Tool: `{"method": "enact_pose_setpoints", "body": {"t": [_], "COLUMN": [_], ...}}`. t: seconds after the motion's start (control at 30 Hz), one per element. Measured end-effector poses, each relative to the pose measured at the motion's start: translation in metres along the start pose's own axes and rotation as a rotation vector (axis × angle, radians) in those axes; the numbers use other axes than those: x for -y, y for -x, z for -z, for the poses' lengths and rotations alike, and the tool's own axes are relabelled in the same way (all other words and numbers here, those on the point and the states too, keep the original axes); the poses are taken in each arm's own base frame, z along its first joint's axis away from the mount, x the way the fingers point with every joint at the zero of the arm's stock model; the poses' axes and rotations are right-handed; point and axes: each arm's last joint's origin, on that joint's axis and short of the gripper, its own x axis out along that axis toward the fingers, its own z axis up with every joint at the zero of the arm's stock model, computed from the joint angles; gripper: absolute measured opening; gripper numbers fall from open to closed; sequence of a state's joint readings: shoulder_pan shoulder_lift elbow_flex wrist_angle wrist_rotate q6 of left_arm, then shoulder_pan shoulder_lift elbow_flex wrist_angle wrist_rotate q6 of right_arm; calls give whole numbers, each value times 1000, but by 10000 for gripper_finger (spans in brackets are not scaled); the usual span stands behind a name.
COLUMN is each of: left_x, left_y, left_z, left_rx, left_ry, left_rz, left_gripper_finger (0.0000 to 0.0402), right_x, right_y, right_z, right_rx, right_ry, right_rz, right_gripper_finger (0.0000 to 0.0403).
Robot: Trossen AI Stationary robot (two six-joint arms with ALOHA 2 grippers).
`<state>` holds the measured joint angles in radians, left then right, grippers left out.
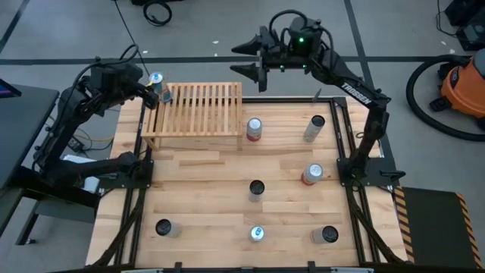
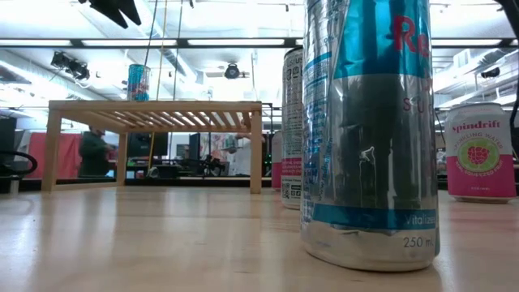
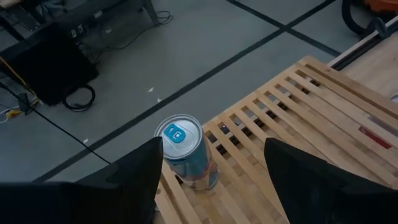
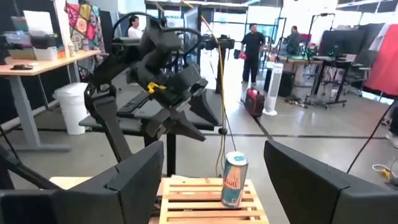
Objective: Place canned beverage on shelf
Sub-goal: Put the left pink and white soda can on the shelf aligned with the blue soda can
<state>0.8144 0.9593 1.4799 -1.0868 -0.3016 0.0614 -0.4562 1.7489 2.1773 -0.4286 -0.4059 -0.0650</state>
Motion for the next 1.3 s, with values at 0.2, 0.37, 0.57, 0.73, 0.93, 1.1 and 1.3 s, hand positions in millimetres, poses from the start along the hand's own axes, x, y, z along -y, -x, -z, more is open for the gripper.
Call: {"method": "enact_pose_setpoints", "body": {"t": [0.2, 0.37, 0.57, 0.73, 0.93, 1.1, 1.3], "left_x": [0, 0, 0, 0, 1, 4, 8], "left_y": [-1, -1, -1, -1, -1, 0, 1], "left_z": [0, 0, 0, 0, 0, 0, 0], "left_rx": [-4, -4, -4, -4, -4, 5, 19], "left_ry": [-3, -4, -4, -5, -4, -17, -42], "left_rz": [0, 0, 0, 0, 14, 120, 278], "left_gripper_finger": [281, 281, 281, 281, 281, 281, 281], "right_x": [-1, -11, -20, -24, -28, -30, -32], "right_y": [8, 4, 0, 1, 7, 1, -8], "right_z": [-1, 1, 6, 15, 49, 76, 113], "right_rx": [-36, -80, -151, -246, -546, -659, -786], "right_ry": [75, 183, 260, 171, 89, -37, -51], "right_rz": [28, 83, 156, 133, 83, 58, 104], "right_gripper_finger": [290, 306, 340, 350, 348, 348, 348]}}
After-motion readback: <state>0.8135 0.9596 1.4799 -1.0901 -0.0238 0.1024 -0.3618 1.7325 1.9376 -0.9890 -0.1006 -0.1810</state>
